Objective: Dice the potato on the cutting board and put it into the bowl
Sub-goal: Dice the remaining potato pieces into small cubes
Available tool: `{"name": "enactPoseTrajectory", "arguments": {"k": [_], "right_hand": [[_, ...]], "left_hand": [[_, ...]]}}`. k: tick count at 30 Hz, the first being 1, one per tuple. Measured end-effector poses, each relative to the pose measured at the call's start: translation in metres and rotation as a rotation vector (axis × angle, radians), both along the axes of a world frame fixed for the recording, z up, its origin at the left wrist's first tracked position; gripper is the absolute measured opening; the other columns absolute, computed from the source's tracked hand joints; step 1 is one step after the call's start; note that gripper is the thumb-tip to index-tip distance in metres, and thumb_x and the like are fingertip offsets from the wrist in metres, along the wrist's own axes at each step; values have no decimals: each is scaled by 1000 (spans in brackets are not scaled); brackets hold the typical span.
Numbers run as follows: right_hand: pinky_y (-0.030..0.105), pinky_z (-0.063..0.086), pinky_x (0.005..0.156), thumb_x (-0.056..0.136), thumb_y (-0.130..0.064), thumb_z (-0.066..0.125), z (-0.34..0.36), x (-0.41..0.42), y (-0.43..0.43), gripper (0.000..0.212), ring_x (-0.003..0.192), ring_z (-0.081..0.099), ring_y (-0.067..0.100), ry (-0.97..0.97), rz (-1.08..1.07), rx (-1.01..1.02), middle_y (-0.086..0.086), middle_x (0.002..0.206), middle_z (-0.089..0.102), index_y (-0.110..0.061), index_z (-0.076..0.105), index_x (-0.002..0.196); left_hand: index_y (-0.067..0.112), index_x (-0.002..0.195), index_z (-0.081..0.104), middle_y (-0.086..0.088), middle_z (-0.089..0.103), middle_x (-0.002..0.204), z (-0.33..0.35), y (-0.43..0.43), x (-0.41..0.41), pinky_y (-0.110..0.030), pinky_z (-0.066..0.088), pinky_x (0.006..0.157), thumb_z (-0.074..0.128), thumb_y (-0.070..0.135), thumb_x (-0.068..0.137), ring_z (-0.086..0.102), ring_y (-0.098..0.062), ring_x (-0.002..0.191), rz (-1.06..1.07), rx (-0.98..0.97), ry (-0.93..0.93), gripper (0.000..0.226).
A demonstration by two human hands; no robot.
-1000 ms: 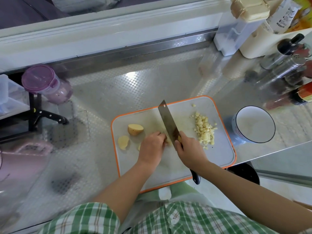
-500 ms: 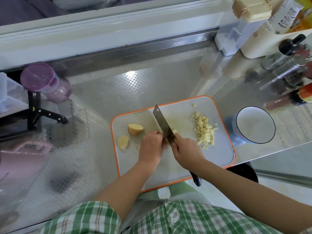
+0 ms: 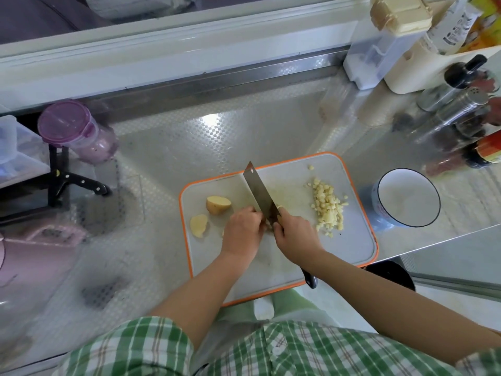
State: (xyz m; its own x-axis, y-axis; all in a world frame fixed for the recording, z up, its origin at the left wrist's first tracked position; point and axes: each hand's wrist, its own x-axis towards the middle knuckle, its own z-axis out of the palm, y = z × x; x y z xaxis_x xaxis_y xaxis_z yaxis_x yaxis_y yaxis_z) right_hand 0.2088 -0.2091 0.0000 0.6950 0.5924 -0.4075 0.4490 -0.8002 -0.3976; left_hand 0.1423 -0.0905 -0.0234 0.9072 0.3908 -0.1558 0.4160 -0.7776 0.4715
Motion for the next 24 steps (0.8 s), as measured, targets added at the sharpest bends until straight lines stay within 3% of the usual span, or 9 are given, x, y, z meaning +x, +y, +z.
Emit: {"name": "enactPoseTrajectory", "arguments": {"k": [9, 14, 16, 19, 24], "right_hand": [[44, 45, 58, 97, -22, 46, 16, 1, -5, 14, 65, 55, 35, 57, -167, 187, 10, 67, 54, -11, 44, 89], [35, 37, 51, 98, -24, 45, 12, -19, 1, 12, 63, 53, 30, 74, -104, 186, 6, 67, 54, -17, 41, 89], [36, 41, 56, 98, -25, 44, 5, -24, 2, 13, 68, 55, 31, 95, -97, 158, 8, 72, 56, -13, 46, 94], [36, 39, 60, 99, -26, 44, -1, -22, -5, 22, 76, 57, 35, 80, -119, 130, 12, 79, 59, -8, 50, 108], [39, 43, 64, 98, -24, 46, 1, 6, -30, 19, 82, 59, 38, 2, -291, 125, 16, 81, 58, -7, 49, 105]], "left_hand": [[13, 87, 75, -7, 62, 80, 11, 4, -21, -36, 49, 68, 66, 14, 84, 60, -27, 78, -7, -8, -43, 9], [15, 93, 69, -3, 63, 90, 14, 7, -28, -31, 45, 68, 59, 22, 90, 59, -22, 84, 87, 22, -7, 13], [15, 93, 69, -3, 63, 90, 16, 10, -31, -30, 40, 66, 58, 22, 90, 59, -22, 84, 91, 38, 13, 13], [15, 91, 70, -5, 61, 88, 13, 16, -35, -38, 47, 70, 61, 20, 87, 59, -26, 84, 95, 29, 20, 11], [13, 93, 63, -9, 54, 96, 11, 18, -39, -40, 48, 71, 63, 18, 82, 52, -27, 94, 111, 66, 24, 11]]}}
